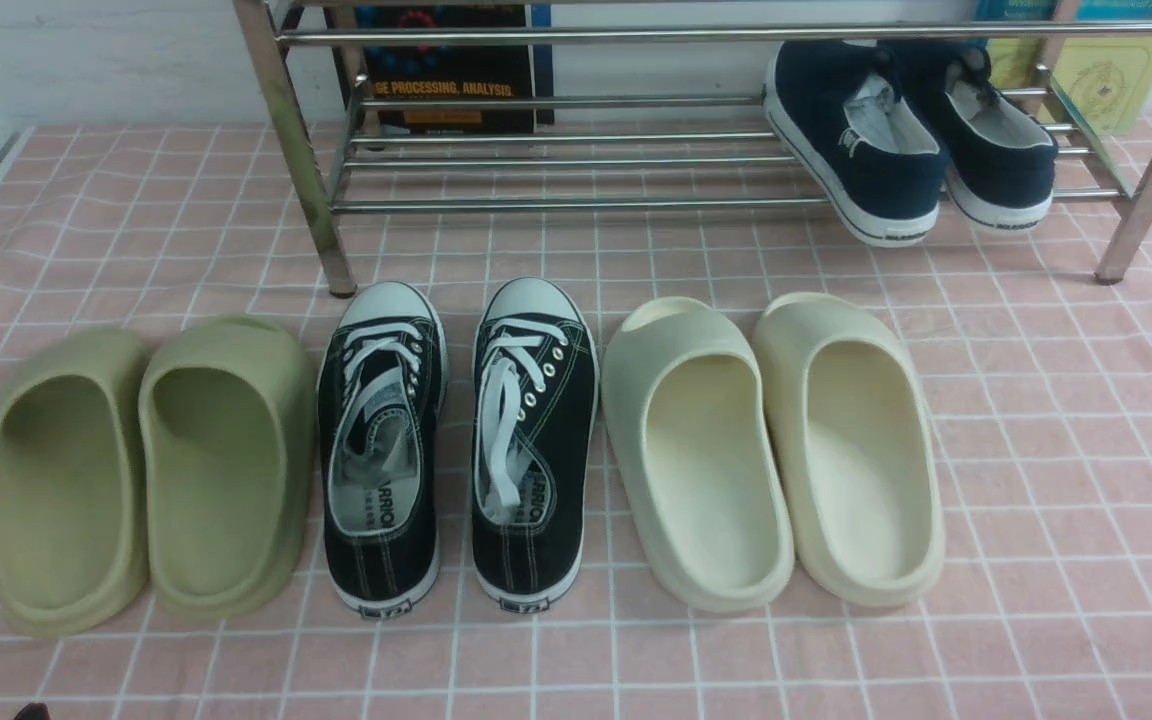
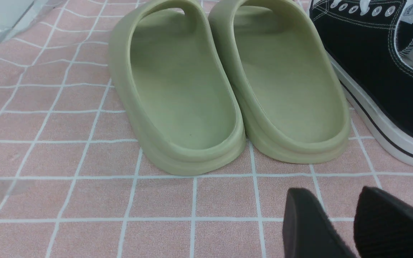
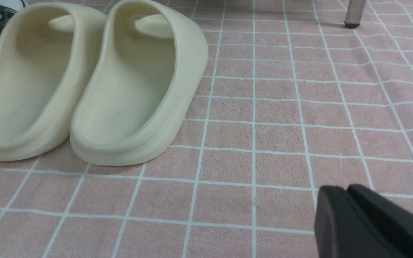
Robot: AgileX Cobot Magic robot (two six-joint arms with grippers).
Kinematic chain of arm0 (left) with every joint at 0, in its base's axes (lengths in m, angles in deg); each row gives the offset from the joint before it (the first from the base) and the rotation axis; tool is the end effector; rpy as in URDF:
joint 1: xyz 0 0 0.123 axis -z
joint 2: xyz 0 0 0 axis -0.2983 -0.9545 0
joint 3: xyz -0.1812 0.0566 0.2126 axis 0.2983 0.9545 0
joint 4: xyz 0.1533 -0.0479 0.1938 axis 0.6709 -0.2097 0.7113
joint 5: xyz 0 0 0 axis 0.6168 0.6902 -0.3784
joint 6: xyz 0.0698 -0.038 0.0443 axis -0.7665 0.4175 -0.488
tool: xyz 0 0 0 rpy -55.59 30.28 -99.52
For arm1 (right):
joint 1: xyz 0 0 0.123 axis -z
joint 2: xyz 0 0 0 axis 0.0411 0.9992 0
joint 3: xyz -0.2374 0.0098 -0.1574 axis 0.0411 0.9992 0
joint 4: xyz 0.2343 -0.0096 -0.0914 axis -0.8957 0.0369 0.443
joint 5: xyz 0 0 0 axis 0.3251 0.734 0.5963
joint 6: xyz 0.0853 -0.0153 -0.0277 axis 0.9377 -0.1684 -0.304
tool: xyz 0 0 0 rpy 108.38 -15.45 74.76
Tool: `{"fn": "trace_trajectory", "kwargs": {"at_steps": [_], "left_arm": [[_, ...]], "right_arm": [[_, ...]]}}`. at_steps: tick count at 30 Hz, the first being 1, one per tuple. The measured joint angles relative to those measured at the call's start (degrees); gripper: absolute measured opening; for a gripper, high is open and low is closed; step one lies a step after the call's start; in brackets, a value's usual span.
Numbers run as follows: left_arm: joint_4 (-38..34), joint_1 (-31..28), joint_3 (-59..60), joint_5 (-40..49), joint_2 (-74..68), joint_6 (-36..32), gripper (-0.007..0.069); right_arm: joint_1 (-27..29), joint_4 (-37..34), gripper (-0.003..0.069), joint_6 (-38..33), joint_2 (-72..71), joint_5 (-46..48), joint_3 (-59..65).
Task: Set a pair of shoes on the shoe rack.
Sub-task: Use the left arm to grab the shoe closest to it
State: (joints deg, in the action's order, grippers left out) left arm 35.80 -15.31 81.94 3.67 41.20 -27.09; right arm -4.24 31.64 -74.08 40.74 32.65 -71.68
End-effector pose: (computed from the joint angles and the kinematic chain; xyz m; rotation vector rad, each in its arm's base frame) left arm 0.0521 0.0001 0.1726 0.0363 1.8746 0.0081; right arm 0.0522 0.0076 0.1752 -0.0298 1.8589 0.1158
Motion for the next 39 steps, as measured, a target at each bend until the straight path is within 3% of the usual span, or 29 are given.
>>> {"fn": "trace_trajectory", "kwargs": {"at_steps": [39], "left_arm": [[0.0,0.0,0.27,-2.07,0.0,0.0,0.0237]], "right_arm": [[0.0,0.0,0.0101,0.0,0.0,0.0,0.0]]}}
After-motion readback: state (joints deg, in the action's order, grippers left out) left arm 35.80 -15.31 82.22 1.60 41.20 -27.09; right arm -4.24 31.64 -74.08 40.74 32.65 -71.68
